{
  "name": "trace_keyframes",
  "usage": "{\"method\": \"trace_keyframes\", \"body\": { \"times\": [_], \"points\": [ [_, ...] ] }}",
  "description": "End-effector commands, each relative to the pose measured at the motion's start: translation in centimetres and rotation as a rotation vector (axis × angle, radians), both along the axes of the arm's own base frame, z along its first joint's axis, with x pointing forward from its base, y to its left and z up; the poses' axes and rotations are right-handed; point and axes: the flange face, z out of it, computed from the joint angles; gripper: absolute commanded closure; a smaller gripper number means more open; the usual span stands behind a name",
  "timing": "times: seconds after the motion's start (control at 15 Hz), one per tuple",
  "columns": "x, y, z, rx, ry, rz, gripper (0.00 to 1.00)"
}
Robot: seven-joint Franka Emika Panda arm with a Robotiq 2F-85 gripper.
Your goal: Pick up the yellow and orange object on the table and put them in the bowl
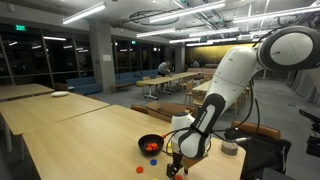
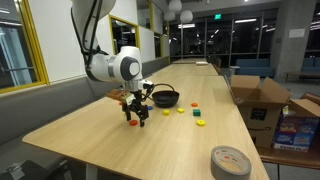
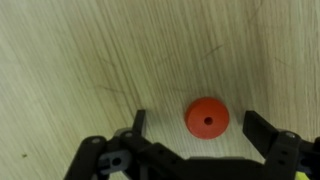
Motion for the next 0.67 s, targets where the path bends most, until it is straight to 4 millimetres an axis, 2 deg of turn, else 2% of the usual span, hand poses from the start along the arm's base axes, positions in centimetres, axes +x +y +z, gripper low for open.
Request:
{"method": "trace_keyframes", "body": {
  "times": [0.0,0.07,0.13,0.2,0.33,0.6],
  "points": [
    [-0.12,-0.37,0.25,0.018,-0.033,-0.003,0.00],
    [-0.18,-0.40,0.24,0.019,-0.036,-0.005,0.00],
    [-0.22,-0.43,0.22,0.020,-0.040,-0.005,0.05],
    [-0.32,-0.45,0.20,0.021,-0.045,-0.004,0.27],
    [-0.47,-0.49,0.21,0.022,-0.056,-0.003,0.30],
    [-0.57,-0.53,0.81,0.019,-0.075,-0.005,0.62]
  ]
}}
